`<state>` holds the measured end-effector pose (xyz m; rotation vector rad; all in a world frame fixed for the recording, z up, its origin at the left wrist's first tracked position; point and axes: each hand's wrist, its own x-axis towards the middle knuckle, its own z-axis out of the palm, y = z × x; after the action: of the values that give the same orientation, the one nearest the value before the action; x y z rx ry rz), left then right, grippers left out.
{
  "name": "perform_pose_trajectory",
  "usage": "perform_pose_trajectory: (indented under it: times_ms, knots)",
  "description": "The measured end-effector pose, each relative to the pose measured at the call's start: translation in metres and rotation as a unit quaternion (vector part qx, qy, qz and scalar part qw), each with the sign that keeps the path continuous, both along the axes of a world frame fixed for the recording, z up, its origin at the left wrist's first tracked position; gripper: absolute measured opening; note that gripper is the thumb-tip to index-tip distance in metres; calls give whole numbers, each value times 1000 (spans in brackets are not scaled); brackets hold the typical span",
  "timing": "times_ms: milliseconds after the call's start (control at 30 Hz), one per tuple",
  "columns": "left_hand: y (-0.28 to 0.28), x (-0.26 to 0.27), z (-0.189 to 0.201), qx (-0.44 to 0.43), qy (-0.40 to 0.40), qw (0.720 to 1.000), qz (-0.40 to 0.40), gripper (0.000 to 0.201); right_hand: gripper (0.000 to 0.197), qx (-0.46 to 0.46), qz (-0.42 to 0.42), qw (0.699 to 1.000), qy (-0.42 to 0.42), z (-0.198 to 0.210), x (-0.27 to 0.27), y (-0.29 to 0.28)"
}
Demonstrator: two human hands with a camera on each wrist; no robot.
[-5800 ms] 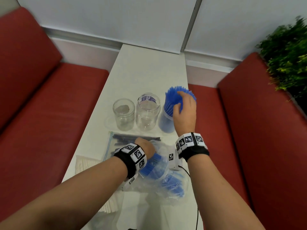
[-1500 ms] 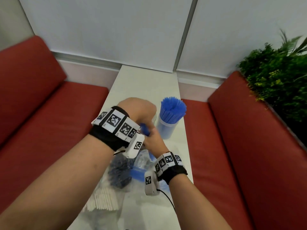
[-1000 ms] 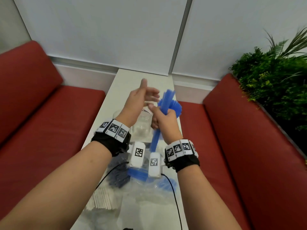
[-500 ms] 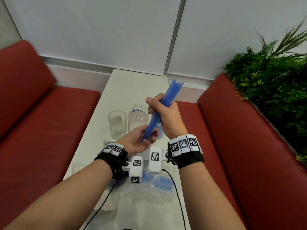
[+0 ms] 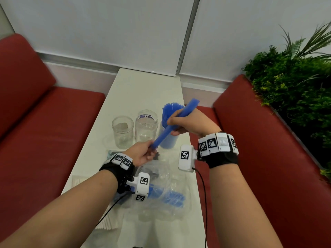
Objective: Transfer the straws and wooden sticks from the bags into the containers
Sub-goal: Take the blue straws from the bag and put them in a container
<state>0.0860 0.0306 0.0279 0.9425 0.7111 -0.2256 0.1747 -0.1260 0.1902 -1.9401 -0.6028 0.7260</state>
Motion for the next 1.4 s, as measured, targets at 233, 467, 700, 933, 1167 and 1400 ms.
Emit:
perform_pose_trajectory:
  times_ms: [233,467,700,933,1167,1400]
  knots:
    - [-16,-3,-23,448,26,785,-427,22,6,-46,-100,993,-43,-18,62,10]
    - [-31,0,-50,583,-25,575,-574,41,7,-47,-147,984,-89,-39,99,25]
    - [-30,-3,-66,616,-38,495,-612,94,3,-61,-185,979,-62,-77,102,37]
    - [-33,-18,-82,691,-19,343,-636,98,24,-58,-201,969,-131,-102,98,44]
    - [-41,-21,-73,711,-33,314,-629,44,46,100,-259,893,-354,-103,89,53]
    - [-33,-21,-62,661,29,447,-602,37,69,-213,-56,924,-312,-137,78,50]
